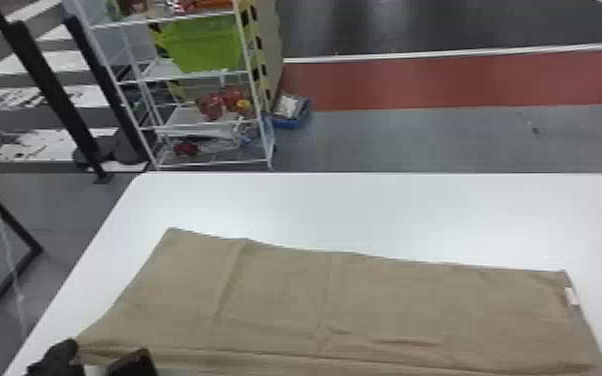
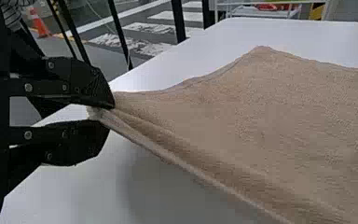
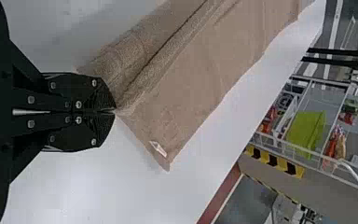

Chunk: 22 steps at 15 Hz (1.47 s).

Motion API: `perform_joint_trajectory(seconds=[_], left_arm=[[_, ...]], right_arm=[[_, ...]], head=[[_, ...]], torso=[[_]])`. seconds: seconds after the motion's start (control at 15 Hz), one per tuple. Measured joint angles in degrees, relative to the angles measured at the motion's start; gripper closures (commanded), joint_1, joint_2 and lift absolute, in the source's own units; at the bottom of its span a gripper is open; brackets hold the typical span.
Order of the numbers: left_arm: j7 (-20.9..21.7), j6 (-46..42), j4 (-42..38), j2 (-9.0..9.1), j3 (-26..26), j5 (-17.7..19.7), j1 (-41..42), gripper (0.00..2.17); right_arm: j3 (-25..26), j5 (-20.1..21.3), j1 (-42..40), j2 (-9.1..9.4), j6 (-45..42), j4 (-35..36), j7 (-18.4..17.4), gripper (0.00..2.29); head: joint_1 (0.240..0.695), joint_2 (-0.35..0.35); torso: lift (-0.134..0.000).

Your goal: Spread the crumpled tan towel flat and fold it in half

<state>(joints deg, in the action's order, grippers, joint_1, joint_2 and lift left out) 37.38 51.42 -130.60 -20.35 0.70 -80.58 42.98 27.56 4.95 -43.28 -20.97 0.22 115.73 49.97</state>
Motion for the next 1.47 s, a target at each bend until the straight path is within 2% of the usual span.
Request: perform_joint_trajectory(seconds=[0.07,0.2,0.33,0.6,0.73,0.93,1.0,1.13,1.33,1.47], left_arm=[[-0.08,0.57,0.24,-0.36,-0.16,-0.87,0.69,0.07],[-0.21,2.34,0.77,-1.03,-0.25,-2.57,1.74,0.06],[-0.04,3.78,1.16,-1.66,-0.26,-3.18,2.41,0.06],[1.14,4.36,1.88,-1.80,-0.42,-4.24,2.54,0.07],[0.93,4.51,1.33,-1.74,-1.06,-4.39,2.55,0.07],[1.73,4.98,-1.15,-1.18,-1.52,-4.33,2.49,0.07],[1.80,5.79,-2.18,-1.07,-1.54,-4.23,2.51,0.08],[2.09,7.65,-4.66,-0.71,-1.18,-3.51,2.53,0.08],[2.98,8.12,-7.04,0.55,1.77,-2.70,1.03,0.08],[3.80,8.13,-7.30,2.14,3.80,-1.87,-1.65,0.08]], right_arm=[[0.26,0.40,-1.22,-0.12,-0.84,0.00,1.25,1.05],[1.06,0.42,-3.53,-0.25,-2.91,-0.01,4.60,0.57],[2.18,-0.96,-4.91,-0.26,-3.85,0.04,7.88,0.35],[5.06,-5.46,-5.58,-0.19,-3.77,0.66,15.97,0.29],[7.60,-9.80,-5.13,0.06,-1.60,1.42,18.74,0.30],[11.43,-16.86,-2.04,0.62,8.69,3.13,22.85,0.29],[11.99,-18.37,-1.04,0.68,12.66,3.60,23.28,0.30],[11.37,-19.81,1.47,1.19,19.68,4.02,21.05,0.30],[7.61,-19.26,7.38,2.09,30.85,4.37,17.25,0.30],[5.75,-18.84,12.15,3.11,39.78,5.75,14.27,0.30]], head=[[0.695,0.209],[0.695,0.253],[0.695,0.308],[0.695,0.350],[0.695,0.349],[0.695,0.310],[0.695,0.299],[0.695,0.273],[0.695,0.228],[0.695,0.176]], torso=[[-0.123],[-0.123],[-0.123],[-0.123],[-0.123],[-0.123],[-0.123],[-0.123],[-0.123],[-0.123]])
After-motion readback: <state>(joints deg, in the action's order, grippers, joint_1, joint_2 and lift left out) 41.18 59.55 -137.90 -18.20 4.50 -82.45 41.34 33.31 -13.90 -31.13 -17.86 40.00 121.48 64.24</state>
